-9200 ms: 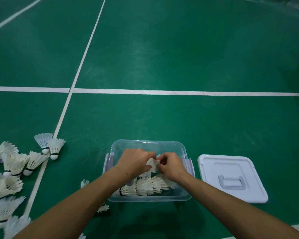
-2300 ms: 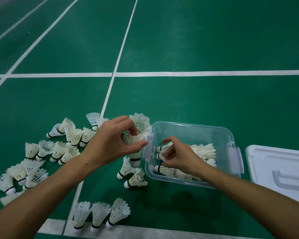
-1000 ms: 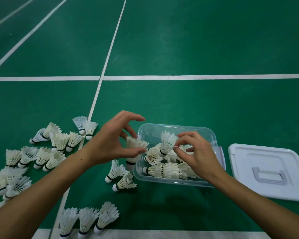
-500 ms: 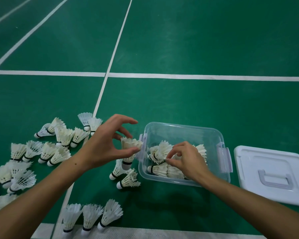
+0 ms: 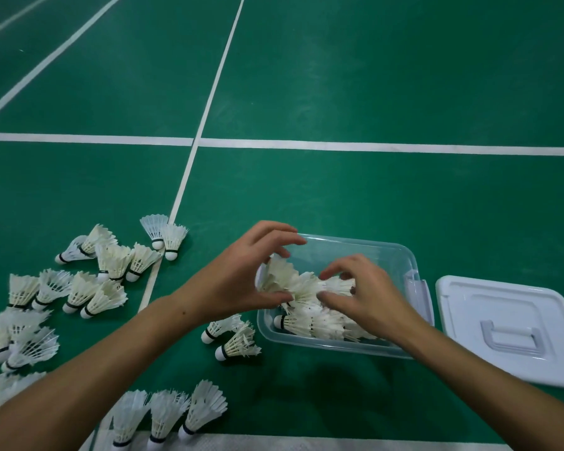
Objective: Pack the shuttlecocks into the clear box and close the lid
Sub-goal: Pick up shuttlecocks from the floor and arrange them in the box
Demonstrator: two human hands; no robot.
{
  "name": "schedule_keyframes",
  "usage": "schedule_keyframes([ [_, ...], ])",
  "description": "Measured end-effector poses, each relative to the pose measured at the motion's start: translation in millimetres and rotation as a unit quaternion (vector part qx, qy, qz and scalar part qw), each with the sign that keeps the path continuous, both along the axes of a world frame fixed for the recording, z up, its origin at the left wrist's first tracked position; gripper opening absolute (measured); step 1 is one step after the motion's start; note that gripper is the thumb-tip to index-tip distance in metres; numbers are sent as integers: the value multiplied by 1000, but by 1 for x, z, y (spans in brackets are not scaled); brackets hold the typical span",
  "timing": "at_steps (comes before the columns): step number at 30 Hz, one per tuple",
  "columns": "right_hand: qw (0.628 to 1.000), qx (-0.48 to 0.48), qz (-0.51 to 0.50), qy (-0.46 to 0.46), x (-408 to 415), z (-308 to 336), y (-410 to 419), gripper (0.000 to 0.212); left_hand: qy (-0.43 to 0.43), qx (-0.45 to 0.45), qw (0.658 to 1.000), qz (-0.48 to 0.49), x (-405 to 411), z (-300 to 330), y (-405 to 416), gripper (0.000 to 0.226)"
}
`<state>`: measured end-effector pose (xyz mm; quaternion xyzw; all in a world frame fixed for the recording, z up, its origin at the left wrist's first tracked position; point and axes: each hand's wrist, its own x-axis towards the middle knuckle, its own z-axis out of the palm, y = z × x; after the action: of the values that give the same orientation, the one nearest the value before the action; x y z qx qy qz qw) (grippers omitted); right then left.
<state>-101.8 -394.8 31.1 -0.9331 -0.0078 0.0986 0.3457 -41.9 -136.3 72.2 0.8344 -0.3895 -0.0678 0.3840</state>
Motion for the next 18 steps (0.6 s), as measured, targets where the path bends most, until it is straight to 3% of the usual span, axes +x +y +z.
schedule_keyframes([
  [3, 991, 90, 42, -84, -8, 25, 0, 34, -33, 20, 999, -18, 1, 0, -26, 82],
  [6, 983, 33, 98, -151, -6, 22, 0, 37, -15, 5, 999, -31, 6, 0, -44, 87],
  [12, 975, -47, 65, -207, -5, 0, -17, 14, 65, -14, 997, -43, 21, -9, -62, 95],
  [15, 982, -96, 0, -163, -10, -3, -29, 11, 22, 122, 991, -45, 31, -23, -58, 98],
  [18, 983, -136, -7, -119, -15, -9, -30, 13, -103, 308, 942, -81, 29, -39, -56, 97],
])
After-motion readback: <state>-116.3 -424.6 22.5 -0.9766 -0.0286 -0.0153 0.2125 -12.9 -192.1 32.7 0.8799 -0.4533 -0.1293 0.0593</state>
